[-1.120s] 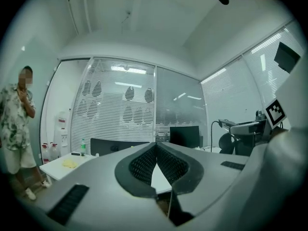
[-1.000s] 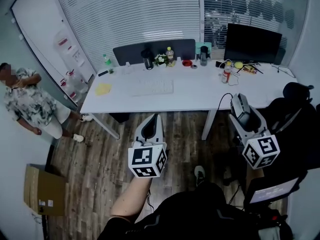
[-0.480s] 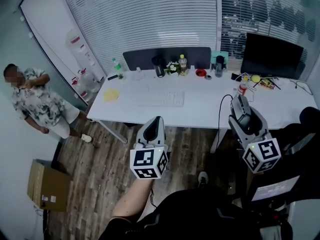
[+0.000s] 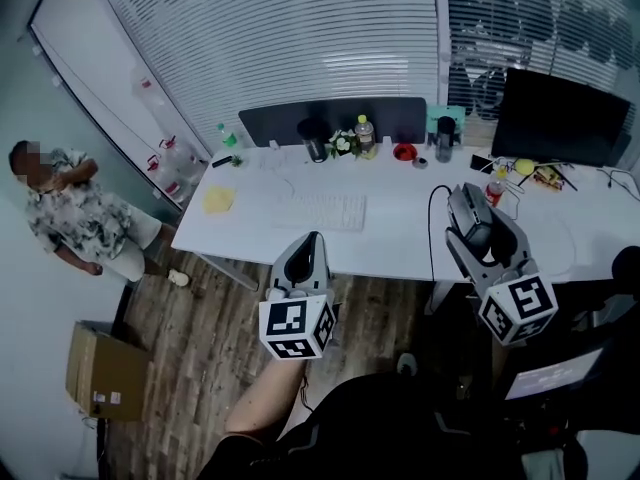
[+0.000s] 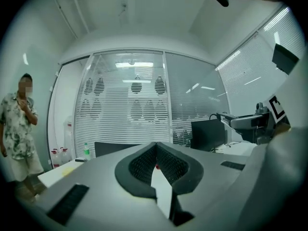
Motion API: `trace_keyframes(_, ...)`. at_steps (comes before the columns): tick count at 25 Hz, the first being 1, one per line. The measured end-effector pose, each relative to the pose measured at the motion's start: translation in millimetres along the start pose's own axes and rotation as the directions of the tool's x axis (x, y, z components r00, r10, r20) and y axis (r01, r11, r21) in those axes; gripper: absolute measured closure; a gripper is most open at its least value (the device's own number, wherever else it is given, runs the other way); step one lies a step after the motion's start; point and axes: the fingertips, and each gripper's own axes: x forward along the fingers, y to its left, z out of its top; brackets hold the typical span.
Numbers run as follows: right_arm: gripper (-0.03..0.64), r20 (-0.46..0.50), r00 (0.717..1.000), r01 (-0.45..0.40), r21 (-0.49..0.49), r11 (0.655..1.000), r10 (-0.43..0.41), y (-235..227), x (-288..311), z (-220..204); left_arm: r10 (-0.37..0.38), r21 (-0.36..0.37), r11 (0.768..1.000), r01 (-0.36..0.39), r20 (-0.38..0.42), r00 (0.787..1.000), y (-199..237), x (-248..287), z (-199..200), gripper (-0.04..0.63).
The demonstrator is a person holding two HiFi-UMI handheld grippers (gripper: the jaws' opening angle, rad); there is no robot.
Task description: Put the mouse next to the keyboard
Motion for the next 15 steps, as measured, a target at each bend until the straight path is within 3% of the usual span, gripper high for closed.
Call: trace_keyframes(15,0.316,0.01,0.998,-0.054,-0.024,0.998,0.054,-71,53,0,-0.016,-0.037,0.999,0.016,0.004,1.0,-24,94,9,0.566)
